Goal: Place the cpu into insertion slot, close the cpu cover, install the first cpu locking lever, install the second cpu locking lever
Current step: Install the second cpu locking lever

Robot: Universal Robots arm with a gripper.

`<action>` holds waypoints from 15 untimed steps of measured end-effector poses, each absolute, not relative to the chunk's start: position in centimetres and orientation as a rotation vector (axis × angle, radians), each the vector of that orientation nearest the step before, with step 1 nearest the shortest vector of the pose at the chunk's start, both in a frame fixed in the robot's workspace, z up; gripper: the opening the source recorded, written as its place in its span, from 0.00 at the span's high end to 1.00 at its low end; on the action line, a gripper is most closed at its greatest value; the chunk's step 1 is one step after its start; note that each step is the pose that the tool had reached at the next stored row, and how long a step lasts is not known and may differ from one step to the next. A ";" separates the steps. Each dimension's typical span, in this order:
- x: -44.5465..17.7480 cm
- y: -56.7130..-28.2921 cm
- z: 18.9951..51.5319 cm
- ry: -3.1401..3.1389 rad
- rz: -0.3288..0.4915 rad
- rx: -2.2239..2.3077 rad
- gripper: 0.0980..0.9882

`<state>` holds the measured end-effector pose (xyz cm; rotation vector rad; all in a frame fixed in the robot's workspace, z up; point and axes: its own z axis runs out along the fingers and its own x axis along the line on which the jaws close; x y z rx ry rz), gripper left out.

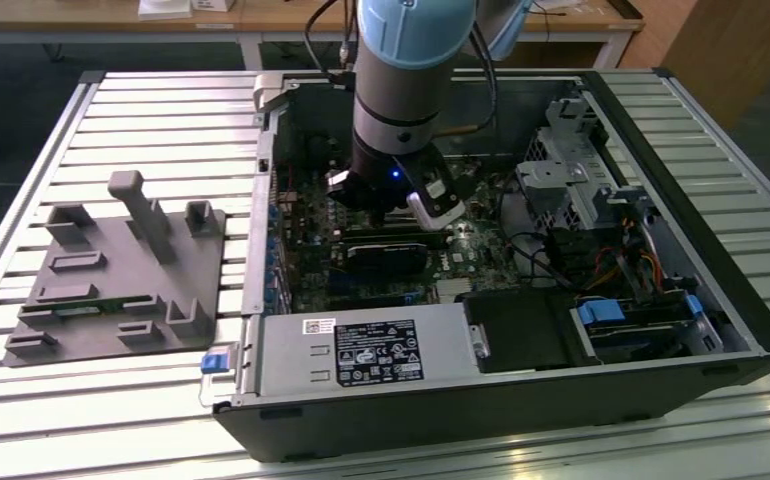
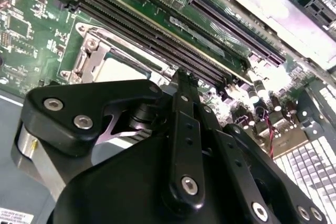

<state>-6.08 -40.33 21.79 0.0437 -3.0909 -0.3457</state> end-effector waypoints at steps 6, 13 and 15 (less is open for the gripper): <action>-6.1 -40.3 21.0 -3.090 -0.352 0.042 0.99; -6.3 -40.4 20.5 -3.086 -0.390 0.043 0.99; -6.5 -40.4 20.4 -3.084 -0.407 0.042 0.99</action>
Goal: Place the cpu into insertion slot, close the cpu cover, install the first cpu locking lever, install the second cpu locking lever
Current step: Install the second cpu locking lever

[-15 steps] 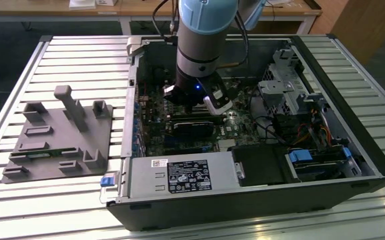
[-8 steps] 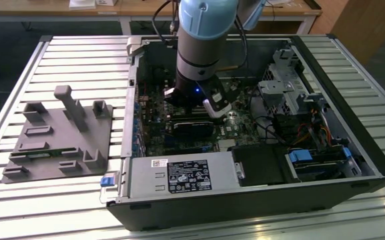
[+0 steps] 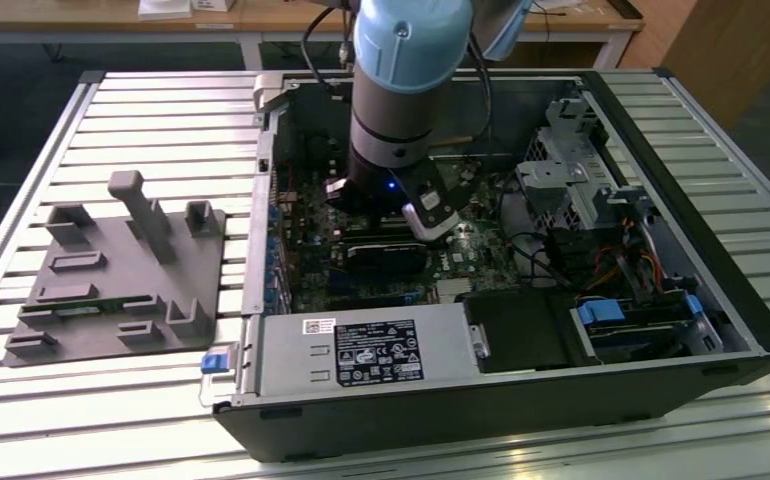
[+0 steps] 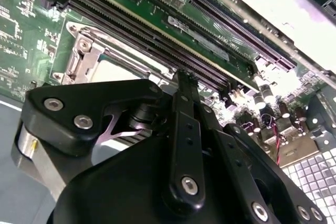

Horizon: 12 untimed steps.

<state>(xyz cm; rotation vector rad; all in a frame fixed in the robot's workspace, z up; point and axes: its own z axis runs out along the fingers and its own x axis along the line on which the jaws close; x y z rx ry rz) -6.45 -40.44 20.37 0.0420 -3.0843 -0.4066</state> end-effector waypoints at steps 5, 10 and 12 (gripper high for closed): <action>-6.6 -40.4 19.9 -3.083 -0.418 0.037 0.99; -6.6 -40.4 19.6 -3.081 -0.441 0.035 0.99; -6.6 -40.4 19.4 -3.079 -0.451 0.034 0.99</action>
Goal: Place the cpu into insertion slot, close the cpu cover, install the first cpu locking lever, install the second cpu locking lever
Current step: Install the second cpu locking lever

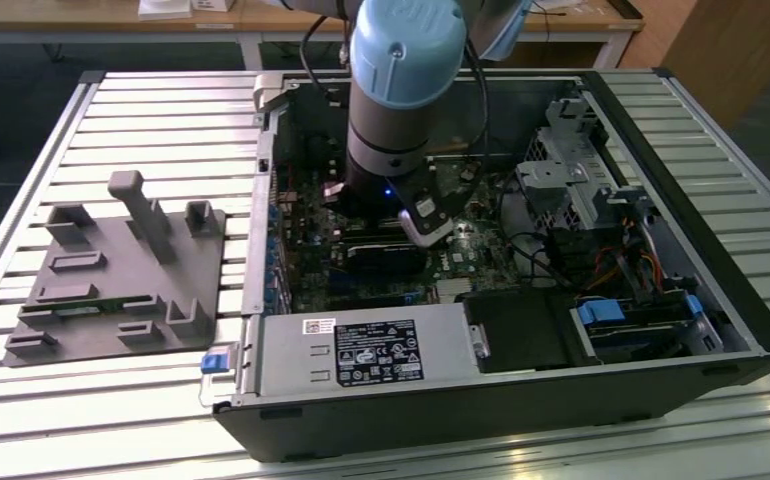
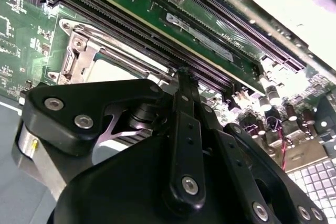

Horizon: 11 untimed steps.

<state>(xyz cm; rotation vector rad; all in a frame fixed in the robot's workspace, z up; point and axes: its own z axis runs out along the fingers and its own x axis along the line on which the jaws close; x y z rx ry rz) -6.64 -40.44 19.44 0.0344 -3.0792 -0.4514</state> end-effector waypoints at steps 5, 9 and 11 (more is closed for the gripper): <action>-6.7 -40.4 19.2 -3.075 -0.481 0.034 0.99; -6.9 -40.4 19.1 -3.071 -0.510 0.034 0.99; -6.9 -40.4 19.0 -3.069 -0.520 0.034 0.99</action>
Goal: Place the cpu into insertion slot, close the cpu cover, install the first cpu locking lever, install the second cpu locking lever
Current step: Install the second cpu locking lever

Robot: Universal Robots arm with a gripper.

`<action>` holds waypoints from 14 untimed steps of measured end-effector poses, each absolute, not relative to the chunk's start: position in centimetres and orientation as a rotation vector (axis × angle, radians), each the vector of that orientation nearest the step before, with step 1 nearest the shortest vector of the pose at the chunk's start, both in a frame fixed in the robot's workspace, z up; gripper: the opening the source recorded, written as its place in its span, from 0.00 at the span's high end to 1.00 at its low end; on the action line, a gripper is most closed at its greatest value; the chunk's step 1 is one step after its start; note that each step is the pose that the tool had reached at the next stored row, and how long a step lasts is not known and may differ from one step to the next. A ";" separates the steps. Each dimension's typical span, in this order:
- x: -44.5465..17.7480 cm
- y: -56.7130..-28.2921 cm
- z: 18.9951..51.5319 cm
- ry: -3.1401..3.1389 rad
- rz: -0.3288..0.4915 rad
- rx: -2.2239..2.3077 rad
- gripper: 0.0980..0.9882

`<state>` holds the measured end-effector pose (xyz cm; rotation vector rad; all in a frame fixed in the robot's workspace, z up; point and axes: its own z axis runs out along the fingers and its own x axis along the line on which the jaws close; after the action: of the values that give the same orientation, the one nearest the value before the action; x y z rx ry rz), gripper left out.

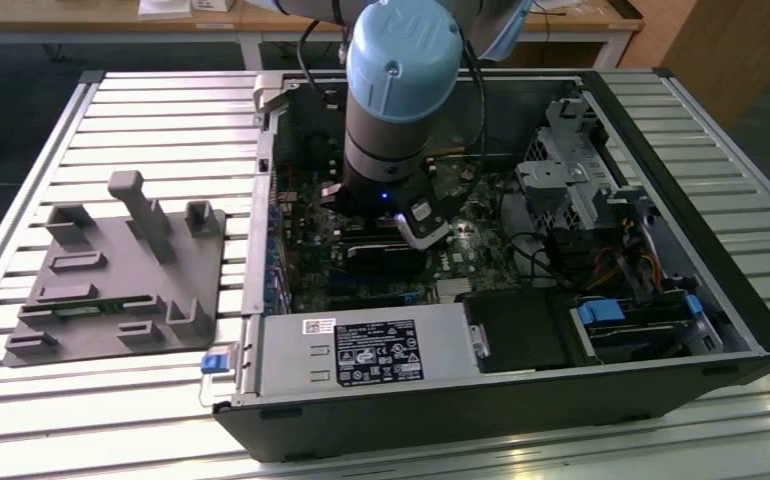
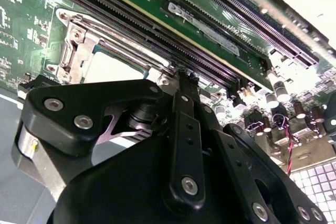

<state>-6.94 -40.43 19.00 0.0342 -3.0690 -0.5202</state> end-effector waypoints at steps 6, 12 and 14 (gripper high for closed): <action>-7.0 -40.4 18.7 -3.068 -0.528 0.034 0.99; -7.0 -40.4 19.1 -3.068 -0.529 0.032 0.99; -7.0 -40.4 19.7 -3.068 -0.529 0.032 0.99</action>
<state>-6.99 -40.44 19.71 0.0321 -3.0678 -0.5289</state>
